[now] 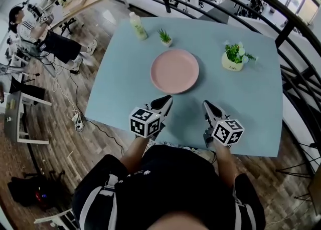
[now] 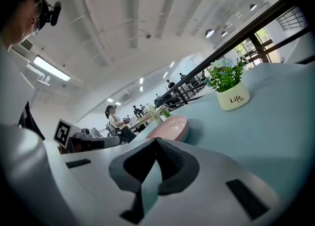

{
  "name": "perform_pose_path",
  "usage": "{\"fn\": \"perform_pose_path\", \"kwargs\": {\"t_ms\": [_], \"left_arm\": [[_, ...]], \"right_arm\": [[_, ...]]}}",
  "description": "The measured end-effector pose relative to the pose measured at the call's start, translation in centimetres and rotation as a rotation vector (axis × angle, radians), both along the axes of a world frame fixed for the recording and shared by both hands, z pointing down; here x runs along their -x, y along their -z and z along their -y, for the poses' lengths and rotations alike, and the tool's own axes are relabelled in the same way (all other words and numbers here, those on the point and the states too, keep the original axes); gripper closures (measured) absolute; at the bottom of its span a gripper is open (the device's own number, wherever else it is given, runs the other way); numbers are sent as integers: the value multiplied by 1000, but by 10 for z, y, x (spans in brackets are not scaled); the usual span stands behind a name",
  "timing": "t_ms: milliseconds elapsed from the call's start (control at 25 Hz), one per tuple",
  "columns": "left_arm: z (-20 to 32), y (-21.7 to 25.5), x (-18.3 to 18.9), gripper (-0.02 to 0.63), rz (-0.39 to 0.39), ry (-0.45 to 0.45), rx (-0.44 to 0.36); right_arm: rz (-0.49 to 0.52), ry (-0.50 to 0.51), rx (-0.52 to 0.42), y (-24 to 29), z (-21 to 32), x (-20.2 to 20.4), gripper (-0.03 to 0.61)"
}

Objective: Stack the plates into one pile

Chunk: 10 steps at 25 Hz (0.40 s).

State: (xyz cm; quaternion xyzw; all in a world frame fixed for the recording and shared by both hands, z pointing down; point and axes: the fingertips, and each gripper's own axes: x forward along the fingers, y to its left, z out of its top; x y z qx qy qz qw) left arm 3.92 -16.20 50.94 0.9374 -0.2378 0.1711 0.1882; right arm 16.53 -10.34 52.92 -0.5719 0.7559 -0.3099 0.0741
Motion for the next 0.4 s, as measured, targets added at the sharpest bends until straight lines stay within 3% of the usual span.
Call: {"fn": "perform_pose_path", "kwargs": {"t_ms": [200, 400], "left_arm": [[3, -2, 4, 581, 34, -7, 1], [7, 1, -21, 583, 29, -36, -50]], "right_arm": [[10, -6, -25, 4, 5, -2, 577], [25, -25, -49, 3, -1, -16, 577]]}}
